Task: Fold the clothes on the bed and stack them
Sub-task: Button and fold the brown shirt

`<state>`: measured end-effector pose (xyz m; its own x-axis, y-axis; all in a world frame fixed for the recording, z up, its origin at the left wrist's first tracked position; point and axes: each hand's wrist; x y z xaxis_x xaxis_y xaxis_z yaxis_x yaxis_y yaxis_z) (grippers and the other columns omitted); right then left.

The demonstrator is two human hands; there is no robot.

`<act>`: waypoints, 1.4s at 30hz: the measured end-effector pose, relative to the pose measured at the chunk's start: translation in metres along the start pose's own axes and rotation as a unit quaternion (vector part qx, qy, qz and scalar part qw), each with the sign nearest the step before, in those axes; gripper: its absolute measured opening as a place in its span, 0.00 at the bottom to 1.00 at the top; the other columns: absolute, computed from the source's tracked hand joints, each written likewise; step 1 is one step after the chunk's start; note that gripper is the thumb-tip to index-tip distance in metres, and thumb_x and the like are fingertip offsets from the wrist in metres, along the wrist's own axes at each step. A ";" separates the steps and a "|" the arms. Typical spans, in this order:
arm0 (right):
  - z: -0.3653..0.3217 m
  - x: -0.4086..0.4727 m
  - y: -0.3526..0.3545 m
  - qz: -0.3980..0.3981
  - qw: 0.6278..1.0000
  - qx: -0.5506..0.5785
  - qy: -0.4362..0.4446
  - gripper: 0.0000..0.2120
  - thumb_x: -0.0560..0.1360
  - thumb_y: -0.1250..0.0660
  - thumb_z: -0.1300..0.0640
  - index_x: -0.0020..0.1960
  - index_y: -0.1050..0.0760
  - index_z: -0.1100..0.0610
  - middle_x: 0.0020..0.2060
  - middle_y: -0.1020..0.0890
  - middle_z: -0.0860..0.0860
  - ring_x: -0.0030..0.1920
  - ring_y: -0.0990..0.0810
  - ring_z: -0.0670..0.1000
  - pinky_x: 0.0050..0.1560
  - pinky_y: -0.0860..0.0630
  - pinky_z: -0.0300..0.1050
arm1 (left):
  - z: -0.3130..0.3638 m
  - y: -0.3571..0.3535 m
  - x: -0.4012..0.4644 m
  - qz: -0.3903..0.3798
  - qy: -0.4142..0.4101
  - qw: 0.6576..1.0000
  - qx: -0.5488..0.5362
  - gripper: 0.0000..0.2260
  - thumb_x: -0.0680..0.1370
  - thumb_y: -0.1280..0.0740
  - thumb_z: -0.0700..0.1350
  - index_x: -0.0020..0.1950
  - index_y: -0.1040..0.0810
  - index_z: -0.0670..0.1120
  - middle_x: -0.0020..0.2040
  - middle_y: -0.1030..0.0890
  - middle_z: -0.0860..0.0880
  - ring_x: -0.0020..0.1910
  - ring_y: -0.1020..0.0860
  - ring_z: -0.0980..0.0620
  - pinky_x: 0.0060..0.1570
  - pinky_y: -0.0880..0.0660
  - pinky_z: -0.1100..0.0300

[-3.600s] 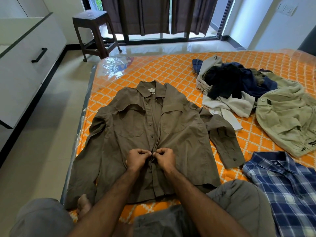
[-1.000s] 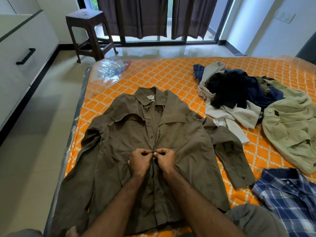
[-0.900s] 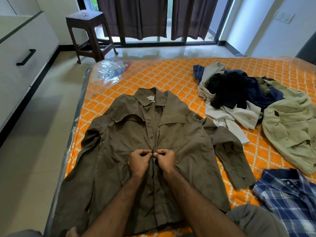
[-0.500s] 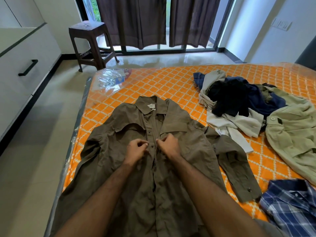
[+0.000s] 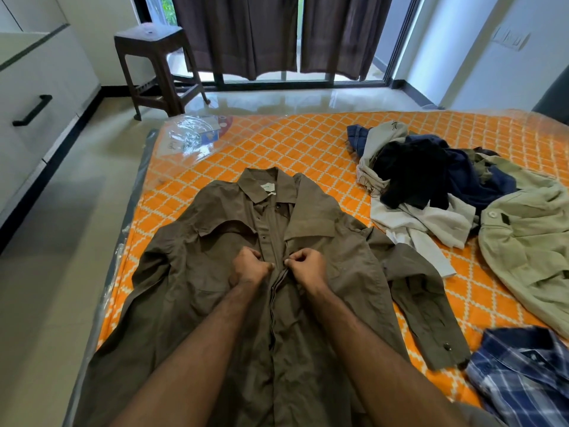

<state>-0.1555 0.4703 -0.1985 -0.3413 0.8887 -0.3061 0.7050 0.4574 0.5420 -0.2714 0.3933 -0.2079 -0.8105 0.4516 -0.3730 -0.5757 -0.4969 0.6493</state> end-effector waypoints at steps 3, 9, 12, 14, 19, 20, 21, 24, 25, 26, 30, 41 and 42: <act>-0.002 -0.006 -0.004 0.022 0.998 0.048 0.027 0.12 0.72 0.24 0.58 0.36 0.26 0.49 0.35 0.19 0.46 0.40 0.20 0.48 0.39 0.28 0.39 | 0.001 -0.004 -0.008 0.013 -0.036 0.997 0.074 0.24 0.69 0.22 0.55 0.58 0.26 0.47 0.56 0.19 0.45 0.57 0.20 0.45 0.56 0.22 0.51; -0.005 -0.012 -0.010 0.032 0.994 0.097 0.030 0.09 0.73 0.25 0.60 0.41 0.25 0.52 0.35 0.20 0.45 0.39 0.22 0.46 0.43 0.27 0.40 | 0.006 0.000 -0.015 0.023 -0.075 0.989 0.129 0.22 0.72 0.27 0.54 0.59 0.26 0.43 0.57 0.20 0.43 0.57 0.21 0.42 0.55 0.23 0.52; -0.002 -0.011 -0.015 0.005 0.988 0.151 -0.012 0.06 0.73 0.25 0.63 0.44 0.21 0.56 0.35 0.19 0.48 0.38 0.20 0.46 0.43 0.23 0.39 | 0.003 0.007 -0.009 0.009 -0.052 0.997 0.057 0.13 0.71 0.24 0.49 0.51 0.21 0.47 0.53 0.16 0.45 0.55 0.19 0.45 0.54 0.22 0.54; 0.001 -0.010 -0.019 -0.007 0.986 0.162 -0.031 0.05 0.73 0.24 0.64 0.47 0.18 0.59 0.37 0.17 0.49 0.41 0.18 0.48 0.47 0.21 0.41 | -0.002 0.009 -0.008 0.011 -0.038 0.999 0.014 0.09 0.70 0.22 0.48 0.43 0.21 0.50 0.48 0.15 0.46 0.51 0.18 0.47 0.50 0.22 0.57; -0.002 -0.010 -0.027 -0.018 0.993 0.116 -0.015 0.08 0.73 0.24 0.59 0.37 0.20 0.51 0.36 0.17 0.47 0.44 0.17 0.49 0.49 0.21 0.43 | -0.014 0.008 -0.011 0.022 -0.042 0.999 -0.027 0.07 0.71 0.23 0.49 0.39 0.19 0.50 0.43 0.15 0.48 0.46 0.18 0.49 0.45 0.25 0.60; -0.001 -0.010 -0.029 -0.019 0.994 0.105 -0.014 0.08 0.73 0.24 0.58 0.38 0.19 0.51 0.38 0.15 0.49 0.45 0.16 0.50 0.50 0.21 0.44 | -0.015 0.007 -0.011 0.020 -0.043 0.998 -0.032 0.06 0.71 0.23 0.47 0.40 0.18 0.49 0.43 0.15 0.48 0.46 0.18 0.49 0.45 0.25 0.60; -0.002 -0.010 -0.030 -0.020 0.995 0.098 -0.015 0.05 0.73 0.24 0.57 0.39 0.18 0.52 0.40 0.14 0.50 0.46 0.16 0.50 0.51 0.21 0.45 | -0.016 0.007 -0.011 0.016 -0.045 0.998 -0.038 0.05 0.71 0.23 0.46 0.41 0.17 0.49 0.42 0.15 0.48 0.45 0.18 0.49 0.46 0.25 0.59; 0.002 -0.012 -0.034 -0.021 0.994 0.110 -0.012 0.01 0.73 0.25 0.59 0.45 0.16 0.56 0.41 0.14 0.51 0.45 0.16 0.49 0.53 0.20 0.45 | -0.020 0.008 -0.011 0.001 -0.052 0.997 -0.060 0.05 0.70 0.23 0.44 0.39 0.18 0.51 0.41 0.15 0.49 0.45 0.17 0.50 0.48 0.22 0.58; 0.004 -0.013 -0.035 -0.022 0.993 0.114 -0.005 0.02 0.74 0.25 0.60 0.46 0.16 0.58 0.40 0.15 0.50 0.45 0.16 0.49 0.52 0.20 0.44 | -0.021 0.008 -0.011 -0.002 -0.055 0.996 -0.066 0.06 0.70 0.23 0.44 0.38 0.18 0.52 0.41 0.15 0.51 0.45 0.17 0.51 0.49 0.21 0.57; 0.005 -0.014 -0.035 -0.024 0.993 0.113 0.003 0.03 0.74 0.25 0.61 0.47 0.16 0.58 0.40 0.15 0.50 0.44 0.17 0.48 0.51 0.20 0.43 | -0.023 0.009 -0.011 -0.002 -0.059 0.996 -0.072 0.06 0.71 0.23 0.44 0.37 0.18 0.53 0.41 0.15 0.52 0.45 0.17 0.52 0.50 0.21 0.57; 0.009 -0.016 -0.033 -0.031 0.992 0.124 0.012 0.02 0.75 0.26 0.62 0.46 0.17 0.56 0.37 0.17 0.45 0.40 0.19 0.42 0.44 0.24 0.35 | -0.027 0.004 -0.013 0.008 -0.075 0.991 -0.110 0.07 0.71 0.23 0.44 0.36 0.18 0.54 0.39 0.15 0.53 0.43 0.17 0.55 0.49 0.19 0.56; 0.017 -0.021 -0.047 -0.009 0.986 0.166 0.009 0.03 0.73 0.26 0.65 0.44 0.15 0.58 0.33 0.17 0.42 0.33 0.20 0.33 0.38 0.26 0.27 | -0.031 -0.005 -0.022 0.036 -0.084 0.979 -0.183 0.04 0.71 0.23 0.38 0.42 0.14 0.45 0.37 0.16 0.53 0.39 0.18 0.58 0.43 0.23 0.64; 0.017 -0.021 -0.047 -0.006 0.986 0.167 0.005 0.03 0.73 0.26 0.64 0.45 0.15 0.58 0.34 0.17 0.43 0.34 0.20 0.34 0.38 0.26 0.26 | -0.031 -0.006 -0.021 0.041 -0.085 0.979 -0.181 0.03 0.71 0.23 0.38 0.42 0.14 0.45 0.37 0.15 0.53 0.40 0.18 0.58 0.43 0.23 0.65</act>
<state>-0.1711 0.4293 -0.2306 -0.3565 0.8839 -0.3027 0.8656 0.4344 0.2490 -0.2541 0.3636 -0.2250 -0.8435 0.5006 -0.1945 -0.5351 -0.7527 0.3836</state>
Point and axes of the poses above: each hand's wrist, its own x-axis towards the middle knuckle, its own y-axis out of the back of the hand, z = x × y
